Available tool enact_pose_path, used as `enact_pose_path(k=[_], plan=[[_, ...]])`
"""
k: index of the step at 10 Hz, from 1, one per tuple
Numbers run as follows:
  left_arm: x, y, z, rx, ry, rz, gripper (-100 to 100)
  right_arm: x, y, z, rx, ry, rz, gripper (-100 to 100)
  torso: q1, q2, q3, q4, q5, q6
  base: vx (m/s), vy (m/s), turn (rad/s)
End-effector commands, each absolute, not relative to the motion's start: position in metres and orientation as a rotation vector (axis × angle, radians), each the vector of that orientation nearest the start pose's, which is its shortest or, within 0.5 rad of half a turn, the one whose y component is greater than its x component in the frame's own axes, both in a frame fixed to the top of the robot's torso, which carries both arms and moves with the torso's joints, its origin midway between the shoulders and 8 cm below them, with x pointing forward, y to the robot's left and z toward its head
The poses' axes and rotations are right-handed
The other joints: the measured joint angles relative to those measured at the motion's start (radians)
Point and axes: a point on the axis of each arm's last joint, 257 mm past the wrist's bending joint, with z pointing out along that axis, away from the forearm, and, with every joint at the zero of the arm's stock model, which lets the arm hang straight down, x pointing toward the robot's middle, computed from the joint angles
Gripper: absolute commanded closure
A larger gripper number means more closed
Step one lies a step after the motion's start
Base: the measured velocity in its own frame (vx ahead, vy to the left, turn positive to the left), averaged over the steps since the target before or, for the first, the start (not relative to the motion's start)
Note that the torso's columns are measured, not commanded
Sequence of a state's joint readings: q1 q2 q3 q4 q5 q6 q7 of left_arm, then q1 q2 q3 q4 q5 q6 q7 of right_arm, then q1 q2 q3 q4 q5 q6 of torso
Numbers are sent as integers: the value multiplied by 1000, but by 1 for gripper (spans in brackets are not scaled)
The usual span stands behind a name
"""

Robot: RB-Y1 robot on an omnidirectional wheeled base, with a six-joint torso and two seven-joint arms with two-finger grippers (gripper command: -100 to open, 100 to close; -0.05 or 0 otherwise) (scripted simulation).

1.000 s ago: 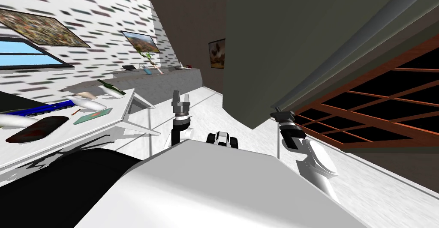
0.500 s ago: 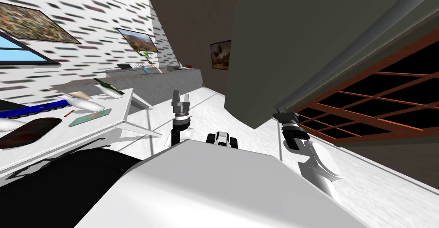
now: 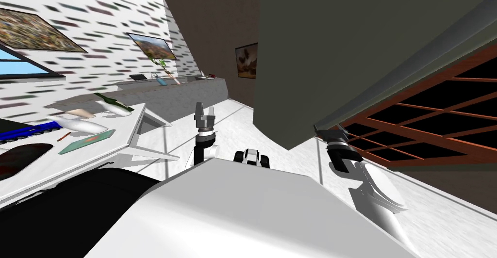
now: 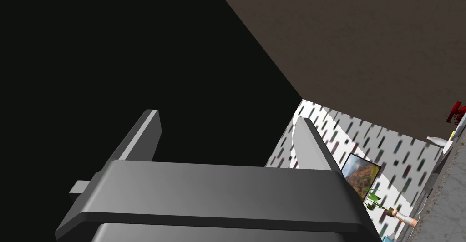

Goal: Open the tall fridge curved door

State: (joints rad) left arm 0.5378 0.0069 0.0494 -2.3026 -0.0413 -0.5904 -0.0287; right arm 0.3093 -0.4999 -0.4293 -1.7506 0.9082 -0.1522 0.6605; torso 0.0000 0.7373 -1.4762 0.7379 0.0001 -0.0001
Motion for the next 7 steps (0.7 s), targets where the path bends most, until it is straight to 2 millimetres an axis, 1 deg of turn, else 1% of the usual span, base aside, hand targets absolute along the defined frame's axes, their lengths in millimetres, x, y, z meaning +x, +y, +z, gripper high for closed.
enact_pose_path(k=[1, 4, 7], plan=[[319, 287, 40, -542, 596, -1207, 0, 420, -558, -135, -231, 1517, -696, -100, -1, 0, 0, 0, -1, 0, 164, -66, -4], [319, 287, 40, -542, 596, -1207, 0, 408, -597, -135, -167, 1556, -742, -100, 1, 1, 0, 0, 0, 0, 176, -44, -11], [319, 287, 40, -542, 596, -1207, 0, 400, -621, -133, -126, 1577, -771, -100, -2, 1, 1, 0, -1, 1, 151, -67, 0]])
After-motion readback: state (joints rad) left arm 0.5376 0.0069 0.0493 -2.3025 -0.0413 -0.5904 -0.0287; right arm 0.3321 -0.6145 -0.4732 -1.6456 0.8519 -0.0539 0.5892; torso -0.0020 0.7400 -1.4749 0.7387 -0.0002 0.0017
